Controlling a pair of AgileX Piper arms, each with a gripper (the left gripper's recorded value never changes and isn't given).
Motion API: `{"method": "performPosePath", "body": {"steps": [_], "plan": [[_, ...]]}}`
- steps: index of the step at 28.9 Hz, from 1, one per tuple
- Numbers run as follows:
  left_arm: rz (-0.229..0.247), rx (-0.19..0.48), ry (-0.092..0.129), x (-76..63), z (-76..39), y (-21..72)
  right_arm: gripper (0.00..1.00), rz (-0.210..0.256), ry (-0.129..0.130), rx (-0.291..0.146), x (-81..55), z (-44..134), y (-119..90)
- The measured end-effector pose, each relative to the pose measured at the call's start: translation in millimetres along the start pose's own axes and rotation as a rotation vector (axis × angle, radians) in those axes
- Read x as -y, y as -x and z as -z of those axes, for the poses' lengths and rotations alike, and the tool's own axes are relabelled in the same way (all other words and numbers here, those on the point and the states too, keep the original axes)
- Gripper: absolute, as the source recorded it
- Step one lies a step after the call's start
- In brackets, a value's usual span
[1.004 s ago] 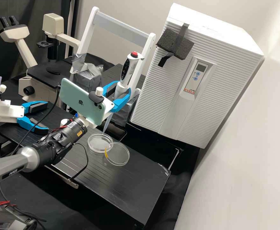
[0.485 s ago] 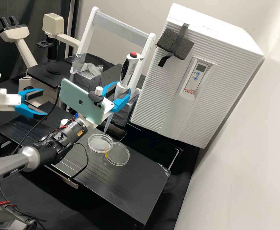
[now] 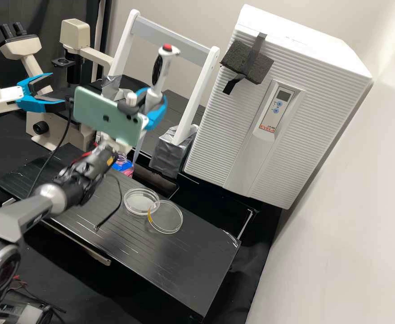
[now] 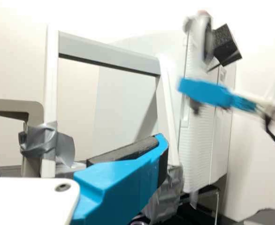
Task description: Use the pipette
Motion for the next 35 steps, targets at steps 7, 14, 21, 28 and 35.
{"method": "performPosePath", "body": {"steps": [7,14,21,28,35], "plan": [[-0.001,-0.045,0.019,-8.1,9.6,-4.1,0.00,0.012,0.008,-0.037,0.4,20.2,-61],[-0.025,-0.078,0.035,-21.7,18.5,-11.1,0.00,0.110,-0.011,0.021,21.1,16.0,-99],[-0.039,-0.087,0.050,-28.8,23.2,-20.1,0.00,0.191,-0.014,0.065,37.7,12.1,-116],[-0.037,-0.090,0.049,-28.7,24.8,-23.5,0.00,0.194,-0.019,0.066,37.0,13.7,-120],[-0.030,-0.094,0.051,-26.3,26.7,-24.9,0.00,0.191,-0.024,0.070,37.2,13.3,-121]]}}
